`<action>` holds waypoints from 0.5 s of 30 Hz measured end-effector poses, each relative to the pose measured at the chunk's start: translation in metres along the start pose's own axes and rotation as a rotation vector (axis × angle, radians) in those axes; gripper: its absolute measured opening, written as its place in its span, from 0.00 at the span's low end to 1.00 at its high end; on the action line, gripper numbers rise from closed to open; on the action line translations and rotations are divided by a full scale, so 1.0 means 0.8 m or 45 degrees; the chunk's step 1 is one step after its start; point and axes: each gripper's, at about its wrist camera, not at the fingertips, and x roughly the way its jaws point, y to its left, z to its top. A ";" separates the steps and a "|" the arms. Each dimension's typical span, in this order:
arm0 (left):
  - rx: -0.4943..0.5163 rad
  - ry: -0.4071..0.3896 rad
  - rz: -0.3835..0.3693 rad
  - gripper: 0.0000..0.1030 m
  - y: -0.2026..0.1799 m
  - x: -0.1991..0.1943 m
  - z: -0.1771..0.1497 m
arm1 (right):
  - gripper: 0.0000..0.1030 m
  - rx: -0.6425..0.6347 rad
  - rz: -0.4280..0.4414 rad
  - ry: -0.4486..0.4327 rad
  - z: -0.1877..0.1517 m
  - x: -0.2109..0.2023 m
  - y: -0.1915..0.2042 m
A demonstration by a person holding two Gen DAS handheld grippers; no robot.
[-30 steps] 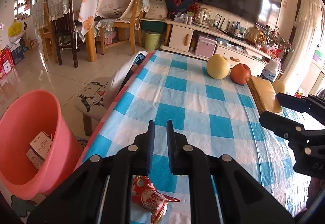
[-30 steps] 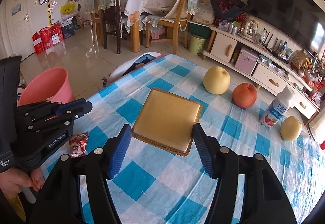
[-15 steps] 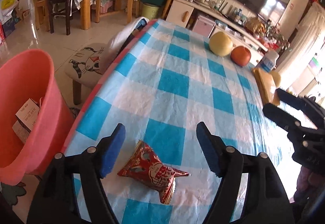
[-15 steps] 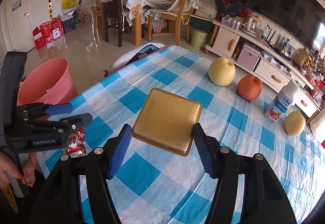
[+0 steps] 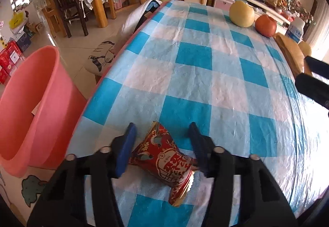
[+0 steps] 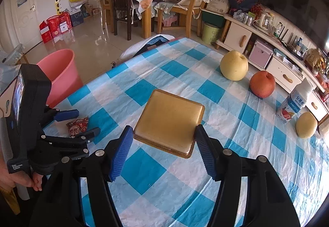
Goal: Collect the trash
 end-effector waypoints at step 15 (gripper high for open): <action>-0.133 -0.120 -0.160 0.37 0.022 -0.033 0.004 | 0.61 0.004 0.021 0.009 -0.002 0.003 0.005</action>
